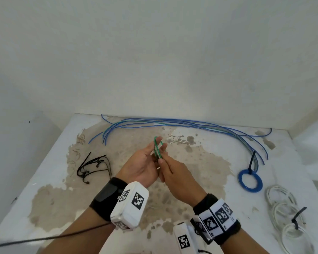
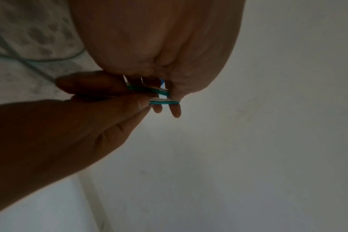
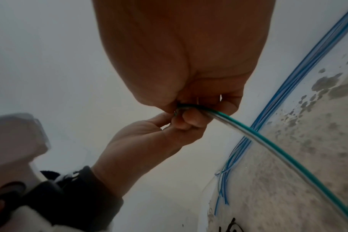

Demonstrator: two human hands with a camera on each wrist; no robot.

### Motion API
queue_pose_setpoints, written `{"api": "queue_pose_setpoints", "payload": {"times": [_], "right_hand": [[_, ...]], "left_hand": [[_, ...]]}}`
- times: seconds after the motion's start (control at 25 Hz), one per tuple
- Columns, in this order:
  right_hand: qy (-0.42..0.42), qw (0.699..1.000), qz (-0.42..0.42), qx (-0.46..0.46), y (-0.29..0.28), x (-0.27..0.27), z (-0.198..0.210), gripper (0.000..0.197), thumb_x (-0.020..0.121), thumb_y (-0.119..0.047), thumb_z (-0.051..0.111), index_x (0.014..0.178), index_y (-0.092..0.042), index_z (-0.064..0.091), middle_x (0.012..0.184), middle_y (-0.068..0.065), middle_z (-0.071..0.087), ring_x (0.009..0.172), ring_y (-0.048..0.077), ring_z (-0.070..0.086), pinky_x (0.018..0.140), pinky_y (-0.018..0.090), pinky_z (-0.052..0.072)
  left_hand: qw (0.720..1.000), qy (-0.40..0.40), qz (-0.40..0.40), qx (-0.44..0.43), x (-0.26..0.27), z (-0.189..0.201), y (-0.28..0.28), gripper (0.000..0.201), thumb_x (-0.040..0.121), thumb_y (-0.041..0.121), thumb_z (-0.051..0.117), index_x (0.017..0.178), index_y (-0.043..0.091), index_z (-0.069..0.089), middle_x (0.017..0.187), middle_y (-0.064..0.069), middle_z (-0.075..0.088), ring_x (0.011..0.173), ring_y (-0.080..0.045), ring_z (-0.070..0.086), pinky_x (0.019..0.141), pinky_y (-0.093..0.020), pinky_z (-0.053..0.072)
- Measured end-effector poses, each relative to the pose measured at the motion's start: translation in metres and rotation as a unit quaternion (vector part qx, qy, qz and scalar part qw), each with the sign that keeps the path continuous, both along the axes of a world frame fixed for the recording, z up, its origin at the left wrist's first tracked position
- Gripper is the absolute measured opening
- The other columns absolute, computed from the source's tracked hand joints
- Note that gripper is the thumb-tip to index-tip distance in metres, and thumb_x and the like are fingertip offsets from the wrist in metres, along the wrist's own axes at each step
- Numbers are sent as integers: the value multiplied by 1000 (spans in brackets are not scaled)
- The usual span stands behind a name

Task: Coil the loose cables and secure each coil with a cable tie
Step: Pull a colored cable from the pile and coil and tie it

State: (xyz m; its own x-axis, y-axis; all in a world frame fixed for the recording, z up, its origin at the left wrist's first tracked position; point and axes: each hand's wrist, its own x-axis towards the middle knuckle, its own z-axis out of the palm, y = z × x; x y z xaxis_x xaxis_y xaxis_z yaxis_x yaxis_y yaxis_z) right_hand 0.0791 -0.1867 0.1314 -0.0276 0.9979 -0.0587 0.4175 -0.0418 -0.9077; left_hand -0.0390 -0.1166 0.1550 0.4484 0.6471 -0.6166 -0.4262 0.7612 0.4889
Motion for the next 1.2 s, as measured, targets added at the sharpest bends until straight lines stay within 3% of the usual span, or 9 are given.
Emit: {"api": "queue_pose_setpoints", "payload": {"times": [0.16,0.32,0.4,0.6,0.76,0.92,1.04,1.12,1.2], "right_hand": [[23,1000,6,-8,5,11,-1,20,108,-28,45,111,-30,64,71,3,69,56,8,60,60,21,48],[35,998,-51,7,11,16,-2,18,106,-26,51,109,-28,69,74,0,72,56,16,68,59,19,51],[44,997,-61,5,13,16,-1,19,106,-25,52,112,-27,70,77,-1,73,56,15,69,59,17,52],[28,999,15,-18,22,19,-1,24,107,-27,50,107,-21,73,77,1,73,55,21,69,64,26,56],[17,997,61,-49,24,23,0,24,107,-29,49,116,-28,71,78,0,74,56,19,69,67,26,57],[59,994,55,-73,21,21,-5,33,104,-31,55,135,-41,62,82,-5,77,66,14,73,76,32,61],[-20,999,-45,-1,18,25,-4,24,99,-47,58,119,-40,71,82,-14,75,71,1,70,72,23,56],[-48,980,-180,74,23,33,-3,18,97,-50,59,107,-38,69,82,-13,67,69,3,63,65,19,47],[-34,970,-222,92,29,42,-2,20,97,-49,59,115,-40,60,95,-15,58,75,6,58,67,14,43]], "left_hand": [[999,-31,7,-18,1,1,7,26,104,26,44,90,17,65,105,-8,68,96,-24,60,80,-34,46],[998,31,-12,57,9,-10,5,33,105,35,45,101,13,69,100,-5,71,70,-18,58,56,-30,45],[996,55,-1,76,13,-16,2,36,101,40,52,95,13,76,94,-3,71,69,-16,59,56,-28,49],[997,67,17,41,11,-16,7,32,97,47,56,100,23,78,80,10,68,54,-8,51,44,-23,38],[997,65,0,35,10,-16,13,35,103,42,46,89,19,68,74,6,58,48,-12,44,39,-24,35],[995,86,0,47,13,-18,17,41,107,39,36,72,22,49,76,4,57,56,-15,44,44,-26,38],[976,158,38,146,15,-19,19,40,107,34,37,72,19,47,73,-1,60,69,-19,53,72,-34,49],[972,161,19,171,14,-14,19,40,108,34,36,72,19,43,60,3,41,59,-15,41,75,-32,48],[976,143,-32,163,12,-9,14,41,108,39,35,72,21,43,59,7,26,50,-10,28,70,-31,52]]}}
